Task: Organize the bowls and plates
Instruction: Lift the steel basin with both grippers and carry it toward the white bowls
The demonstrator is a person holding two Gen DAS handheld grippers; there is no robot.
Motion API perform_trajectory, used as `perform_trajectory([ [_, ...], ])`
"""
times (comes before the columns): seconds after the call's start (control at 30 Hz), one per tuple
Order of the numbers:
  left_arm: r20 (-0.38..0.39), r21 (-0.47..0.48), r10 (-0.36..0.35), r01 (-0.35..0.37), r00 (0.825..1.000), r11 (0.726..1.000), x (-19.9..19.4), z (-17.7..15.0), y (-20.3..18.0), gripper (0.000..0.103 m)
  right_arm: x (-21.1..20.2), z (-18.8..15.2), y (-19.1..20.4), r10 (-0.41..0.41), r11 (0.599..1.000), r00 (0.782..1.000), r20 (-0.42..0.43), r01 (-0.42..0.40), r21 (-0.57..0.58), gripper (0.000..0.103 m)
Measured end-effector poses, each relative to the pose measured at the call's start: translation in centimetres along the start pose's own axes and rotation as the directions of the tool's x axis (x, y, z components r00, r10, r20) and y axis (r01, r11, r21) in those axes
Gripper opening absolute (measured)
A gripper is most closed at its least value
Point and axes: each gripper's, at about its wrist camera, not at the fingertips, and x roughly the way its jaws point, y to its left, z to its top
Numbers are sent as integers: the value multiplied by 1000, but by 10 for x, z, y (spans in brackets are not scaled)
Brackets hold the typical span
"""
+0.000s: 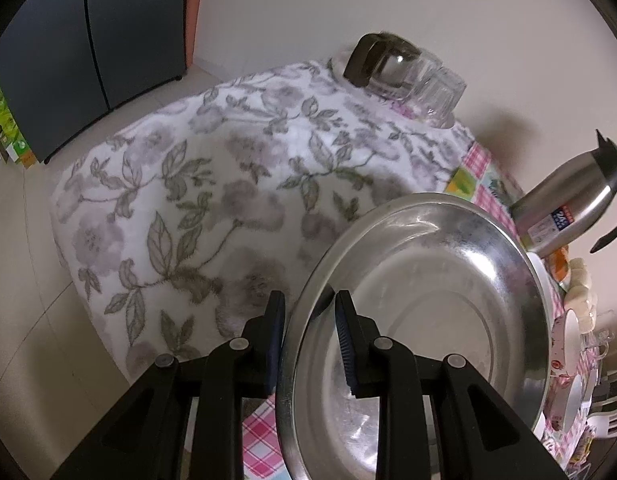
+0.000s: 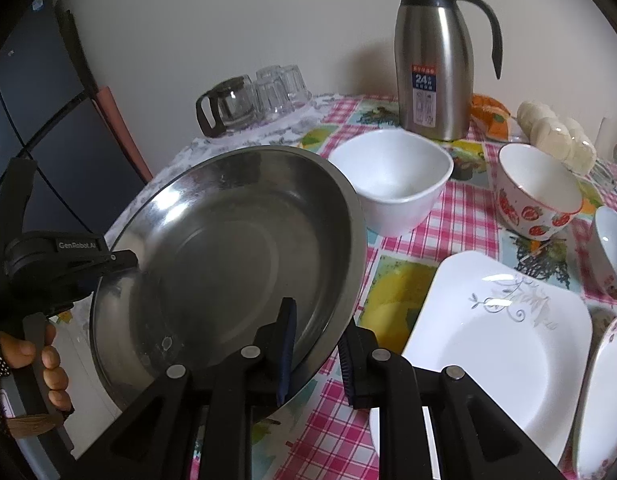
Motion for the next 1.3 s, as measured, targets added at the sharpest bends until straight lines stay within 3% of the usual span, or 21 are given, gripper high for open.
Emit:
perform_trajectory([
  [0.73, 31, 120, -69, 65, 997, 991, -34, -36, -74, 27, -55, -3, -60, -51, 997, 998, 42, 48, 64, 23],
  [1.3, -14, 247, -103, 103, 995, 964, -38, -80, -143, 27, -89, -20, -128, -116, 984, 993, 36, 110, 143, 23],
])
